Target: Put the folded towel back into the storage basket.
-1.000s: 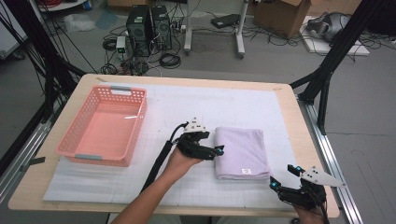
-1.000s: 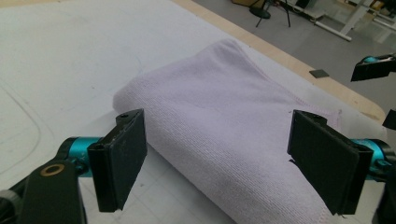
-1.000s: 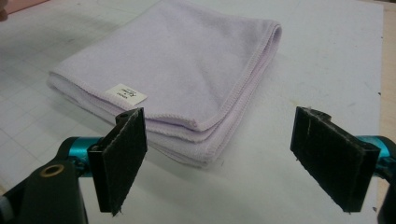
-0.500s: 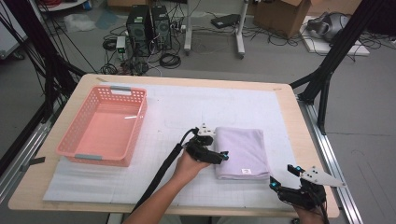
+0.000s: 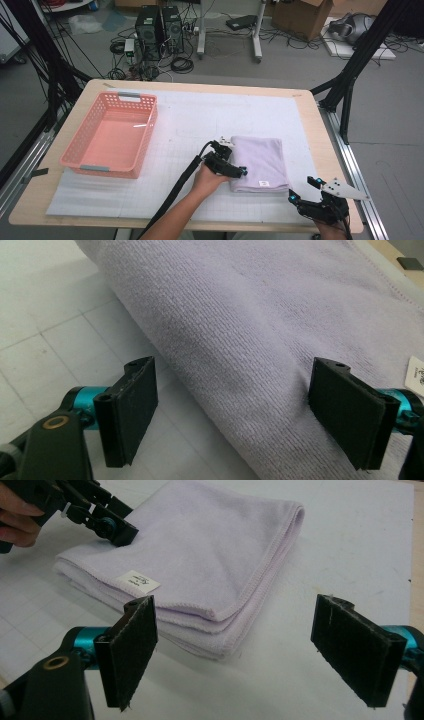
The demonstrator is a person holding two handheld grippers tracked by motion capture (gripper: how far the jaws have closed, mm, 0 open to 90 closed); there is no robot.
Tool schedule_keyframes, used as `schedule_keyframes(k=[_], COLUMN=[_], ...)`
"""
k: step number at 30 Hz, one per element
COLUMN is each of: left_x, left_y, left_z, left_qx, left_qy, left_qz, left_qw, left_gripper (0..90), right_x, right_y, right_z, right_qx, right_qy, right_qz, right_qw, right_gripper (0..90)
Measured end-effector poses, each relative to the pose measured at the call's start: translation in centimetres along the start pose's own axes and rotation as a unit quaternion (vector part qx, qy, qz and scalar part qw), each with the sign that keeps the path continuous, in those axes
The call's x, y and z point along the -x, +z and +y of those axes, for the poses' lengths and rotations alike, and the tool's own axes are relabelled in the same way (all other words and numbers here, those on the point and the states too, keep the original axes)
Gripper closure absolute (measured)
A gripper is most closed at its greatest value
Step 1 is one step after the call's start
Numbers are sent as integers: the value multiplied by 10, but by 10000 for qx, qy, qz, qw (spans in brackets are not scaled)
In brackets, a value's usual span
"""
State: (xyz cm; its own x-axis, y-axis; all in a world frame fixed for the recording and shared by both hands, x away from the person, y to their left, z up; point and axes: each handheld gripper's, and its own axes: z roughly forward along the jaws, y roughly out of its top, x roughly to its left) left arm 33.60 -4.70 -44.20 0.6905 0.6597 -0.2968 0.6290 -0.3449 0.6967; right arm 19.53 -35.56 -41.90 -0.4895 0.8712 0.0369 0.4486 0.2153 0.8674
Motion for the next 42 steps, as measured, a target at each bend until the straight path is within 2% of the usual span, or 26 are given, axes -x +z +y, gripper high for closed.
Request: schedule_keyframes(k=[2,5,6,7,10,14,18,22,25,28,33,39,42], left_x=[0,0,-2,-3,-4,-6,-3,-5,-5,-7,-11,-19,-28], left_y=[0,0,1,3,5,4,5,4,1,-3,-16,-35,-52], left_z=[1,2,2,2,1,1,-1,-1,-3,-4,-5,-4,-4], left_qx=[-34,-45,-22,-39,37,92,212,232,339,513,695,853,957], left_qy=[54,120,66,-74,-144,-157,42,108,76,163,185,204,295], left_qz=[26,55,-152,-396,-445,-516,-418,-491,-529,-625,-843,-834,-816], left_qw=[10000,9999,9999,9992,9989,9985,9989,9985,9980,9966,9938,9926,9916], left_gripper=[224,327,403,538,641,676,653,681,716,728,731,732,734], right_x=[0,-1,-1,-2,-2,-1,-1,-2,-1,0,0,-1,-1], right_y=[0,1,1,1,1,2,2,3,3,2,2,3,3], right_z=[0,0,0,1,0,0,0,0,0,0,0,0,0], right_qx=[-8,-8,-4,-10,-24,-31,-25,-27,-20,-41,-21,-48,-57], right_qy=[11,8,6,11,5,10,19,14,6,26,34,28,23], right_qz=[14,8,9,15,21,32,28,35,39,39,27,40,50], right_qw=[10000,10000,10000,10000,10000,10000,10000,10000,10000,10000,10000,10000,10000], right_gripper=[174,174,174,175,175,175,175,175,175,176,176,176,176])
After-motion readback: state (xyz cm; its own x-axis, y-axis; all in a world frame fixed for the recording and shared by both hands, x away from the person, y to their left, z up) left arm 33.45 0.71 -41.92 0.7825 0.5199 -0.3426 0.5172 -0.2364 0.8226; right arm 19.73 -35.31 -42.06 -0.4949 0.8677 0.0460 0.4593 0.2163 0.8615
